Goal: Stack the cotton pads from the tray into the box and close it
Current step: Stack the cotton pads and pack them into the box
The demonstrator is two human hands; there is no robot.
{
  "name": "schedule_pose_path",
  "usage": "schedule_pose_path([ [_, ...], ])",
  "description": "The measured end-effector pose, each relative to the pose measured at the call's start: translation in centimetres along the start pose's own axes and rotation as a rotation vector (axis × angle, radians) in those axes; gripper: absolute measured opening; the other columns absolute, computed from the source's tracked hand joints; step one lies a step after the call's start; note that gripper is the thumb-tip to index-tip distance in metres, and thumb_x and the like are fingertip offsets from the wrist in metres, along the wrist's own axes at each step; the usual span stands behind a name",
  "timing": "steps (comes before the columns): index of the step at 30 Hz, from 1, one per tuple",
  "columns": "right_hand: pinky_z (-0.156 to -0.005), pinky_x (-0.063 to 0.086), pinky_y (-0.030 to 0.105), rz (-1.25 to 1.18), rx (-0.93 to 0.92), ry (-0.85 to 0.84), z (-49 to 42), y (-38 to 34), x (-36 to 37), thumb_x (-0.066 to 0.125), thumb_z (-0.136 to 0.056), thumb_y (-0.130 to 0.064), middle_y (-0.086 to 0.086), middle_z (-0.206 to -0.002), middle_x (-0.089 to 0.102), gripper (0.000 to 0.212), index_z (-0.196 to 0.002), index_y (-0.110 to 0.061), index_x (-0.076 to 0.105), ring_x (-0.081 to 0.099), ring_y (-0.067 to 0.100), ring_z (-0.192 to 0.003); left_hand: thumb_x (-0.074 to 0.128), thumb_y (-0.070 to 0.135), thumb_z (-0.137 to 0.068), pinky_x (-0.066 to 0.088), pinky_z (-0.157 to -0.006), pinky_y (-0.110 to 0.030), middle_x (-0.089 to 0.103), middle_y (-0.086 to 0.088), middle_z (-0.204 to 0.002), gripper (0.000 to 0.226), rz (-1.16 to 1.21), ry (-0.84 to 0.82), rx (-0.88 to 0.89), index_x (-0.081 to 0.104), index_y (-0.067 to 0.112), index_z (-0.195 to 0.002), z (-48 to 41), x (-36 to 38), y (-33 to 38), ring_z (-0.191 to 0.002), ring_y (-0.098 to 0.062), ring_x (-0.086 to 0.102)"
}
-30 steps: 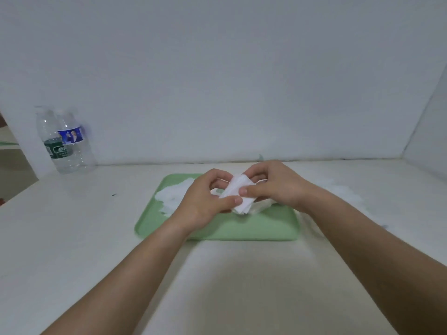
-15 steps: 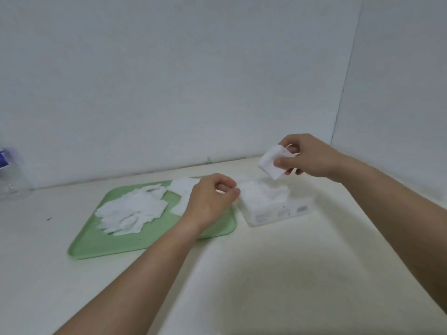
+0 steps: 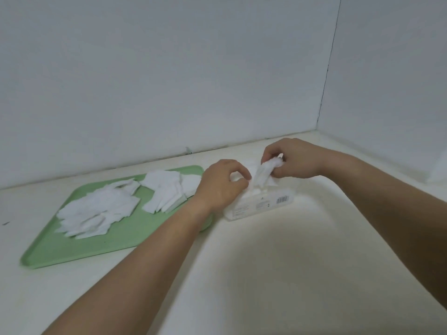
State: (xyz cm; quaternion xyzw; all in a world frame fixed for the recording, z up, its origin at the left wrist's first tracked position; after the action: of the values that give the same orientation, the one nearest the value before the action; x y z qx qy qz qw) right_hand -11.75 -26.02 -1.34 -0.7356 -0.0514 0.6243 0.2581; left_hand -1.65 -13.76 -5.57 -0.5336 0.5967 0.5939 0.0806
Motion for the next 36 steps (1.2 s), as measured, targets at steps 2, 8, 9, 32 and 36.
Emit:
schedule_pose_path([
  [2, -0.061, 0.041, 0.019, -0.003, 0.019, 0.007, 0.1, 0.5, -0.4, 0.066, -0.08, -0.011, -0.012, -0.09, 0.068, 0.02, -0.092, -0.027, 0.068, 0.059, 0.0, -0.076, 0.072, 0.033, -0.075, 0.04, -0.103, -0.036, 0.057, 0.008, -0.116, 0.034, -0.066, -0.064, -0.043, 0.06, 0.032, -0.107, -1.3, 0.7, 0.0, -0.118, -0.02, 0.054],
  [8, -0.067, 0.048, 0.023, -0.059, 0.017, 0.056, 0.6, 1.4, -2.0, 0.065, -0.08, -0.011, -0.014, -0.092, 0.069, 0.021, -0.09, -0.029, 0.068, 0.064, 0.005, -0.084, 0.081, 0.051, -0.071, 0.038, -0.109, -0.042, 0.055, 0.012, -0.115, 0.076, -0.25, -0.229, -0.178, 0.047, 0.029, -0.135, -4.1, 3.0, -0.3, -0.11, -0.015, 0.054],
  [9, -0.07, 0.051, 0.026, -0.059, 0.014, 0.039, 0.6, 1.4, -1.8, 0.065, -0.079, -0.011, -0.014, -0.092, 0.07, 0.022, -0.09, -0.029, 0.069, 0.065, 0.007, -0.086, 0.08, 0.055, -0.071, 0.037, -0.11, -0.042, 0.056, 0.013, -0.117, 0.075, -0.312, -0.22, -0.169, 0.049, 0.03, -0.135, -4.4, 2.9, -0.1, -0.11, -0.015, 0.053],
  [32, -0.055, 0.036, 0.018, 0.305, 0.03, -0.153, -1.0, -0.6, 2.4, 0.082, -0.077, -0.024, -0.011, -0.098, 0.067, 0.021, -0.092, -0.031, 0.069, 0.055, -0.001, -0.071, 0.076, 0.052, -0.078, 0.046, -0.078, -0.029, 0.069, 0.014, -0.113, 0.039, -0.335, -0.101, -0.135, 0.063, 0.035, -0.111, -5.5, 1.8, -1.1, -0.101, -0.014, 0.063],
  [36, -0.055, 0.036, 0.017, 0.217, 0.023, -0.153, -1.3, -0.8, 2.9, 0.085, -0.075, -0.02, -0.007, -0.095, 0.071, 0.023, -0.092, -0.026, 0.071, 0.057, -0.003, -0.07, 0.076, 0.061, -0.075, 0.047, -0.079, -0.03, 0.067, 0.015, -0.111, 0.046, -0.303, -0.099, -0.148, 0.064, 0.036, -0.111, -5.5, 1.8, -1.2, -0.101, -0.014, 0.062],
])
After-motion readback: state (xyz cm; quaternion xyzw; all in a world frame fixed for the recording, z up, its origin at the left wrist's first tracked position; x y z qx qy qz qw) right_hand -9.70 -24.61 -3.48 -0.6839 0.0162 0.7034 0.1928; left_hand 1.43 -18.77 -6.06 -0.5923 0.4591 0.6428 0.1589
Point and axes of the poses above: each hand's wrist, its own z-axis away from the middle knuckle, its own x-axis out of the palm, y = z × x, the point moved 8 cm from there along -z, towards the middle knuckle
